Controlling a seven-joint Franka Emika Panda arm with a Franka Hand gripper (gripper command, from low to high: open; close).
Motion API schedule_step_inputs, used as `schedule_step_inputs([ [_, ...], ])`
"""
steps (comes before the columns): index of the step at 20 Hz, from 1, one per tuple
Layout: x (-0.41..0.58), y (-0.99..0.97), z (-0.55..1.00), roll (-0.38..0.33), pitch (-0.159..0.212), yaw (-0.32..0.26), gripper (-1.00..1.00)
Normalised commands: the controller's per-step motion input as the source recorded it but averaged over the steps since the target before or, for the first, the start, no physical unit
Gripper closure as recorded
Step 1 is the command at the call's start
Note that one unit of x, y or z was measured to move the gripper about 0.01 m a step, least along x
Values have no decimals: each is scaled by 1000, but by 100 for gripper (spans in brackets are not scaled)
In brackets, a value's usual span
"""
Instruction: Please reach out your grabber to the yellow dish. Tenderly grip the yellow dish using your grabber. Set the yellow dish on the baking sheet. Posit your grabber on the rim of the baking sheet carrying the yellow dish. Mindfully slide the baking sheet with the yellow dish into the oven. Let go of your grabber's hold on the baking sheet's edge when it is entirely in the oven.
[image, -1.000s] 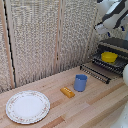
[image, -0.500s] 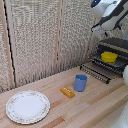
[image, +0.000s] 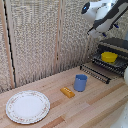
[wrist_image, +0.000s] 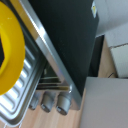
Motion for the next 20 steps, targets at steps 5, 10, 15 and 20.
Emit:
schedule_step_inputs([
  [5, -160, 0, -85, -339, 191, 188, -100],
  [10, -15, 86, -83, -243, 187, 206, -100],
  [15, 133, 300, -93, -170, 167, 193, -100],
  [20, 351, 485, -214, -108, 113, 180, -100],
])
